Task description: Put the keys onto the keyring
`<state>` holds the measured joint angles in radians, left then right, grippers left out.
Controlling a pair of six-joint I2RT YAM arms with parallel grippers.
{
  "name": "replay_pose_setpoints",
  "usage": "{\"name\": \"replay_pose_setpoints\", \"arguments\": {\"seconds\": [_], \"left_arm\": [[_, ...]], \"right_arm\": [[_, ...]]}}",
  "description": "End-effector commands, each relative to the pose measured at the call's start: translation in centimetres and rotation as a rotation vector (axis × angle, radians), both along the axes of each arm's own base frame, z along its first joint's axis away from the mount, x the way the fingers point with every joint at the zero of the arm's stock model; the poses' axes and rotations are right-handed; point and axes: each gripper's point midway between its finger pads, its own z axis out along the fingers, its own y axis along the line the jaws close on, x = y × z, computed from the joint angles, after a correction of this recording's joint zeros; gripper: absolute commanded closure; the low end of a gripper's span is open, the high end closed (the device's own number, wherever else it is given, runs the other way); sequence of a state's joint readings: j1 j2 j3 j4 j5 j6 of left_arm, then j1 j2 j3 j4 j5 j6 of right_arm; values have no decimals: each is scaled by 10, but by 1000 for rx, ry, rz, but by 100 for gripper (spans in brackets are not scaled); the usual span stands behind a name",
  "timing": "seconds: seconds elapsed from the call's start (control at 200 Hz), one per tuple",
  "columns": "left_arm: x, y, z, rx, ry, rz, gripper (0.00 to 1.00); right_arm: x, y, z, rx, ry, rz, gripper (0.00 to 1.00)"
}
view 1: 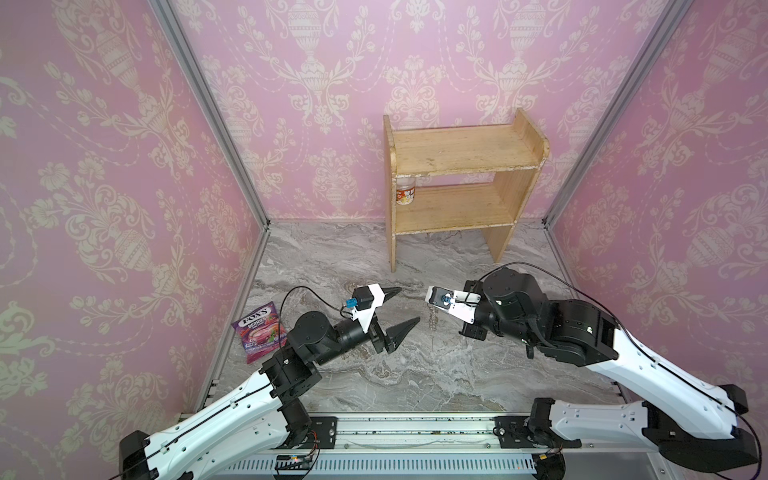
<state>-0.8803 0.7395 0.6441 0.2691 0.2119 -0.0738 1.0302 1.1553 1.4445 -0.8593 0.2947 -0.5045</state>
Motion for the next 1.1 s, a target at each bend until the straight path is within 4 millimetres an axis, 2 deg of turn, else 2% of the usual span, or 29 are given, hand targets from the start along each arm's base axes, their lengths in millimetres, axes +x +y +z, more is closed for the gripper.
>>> {"name": "replay_pose_setpoints", "arguments": {"seconds": [0.0,0.23,0.41,0.645,0.991,1.096], "left_arm": [[12,13,-24,71,38,98,18],[16,32,-38,101,73,189,16],[22,49,-48,110,103,278,15],[30,77,-50,103,127,418,14],[30,88,-53,88,142,460,13],[30,88,-52,89,144,461,12]], "right_arm": [[17,-11,-25,-178,14,-109,100],[28,-5,-27,-168,50,-158,100],[31,8,-39,-145,137,-164,100],[35,26,-60,-126,259,-165,100],[49,77,-86,-23,399,-111,100],[57,79,-99,12,477,-135,100]]}}
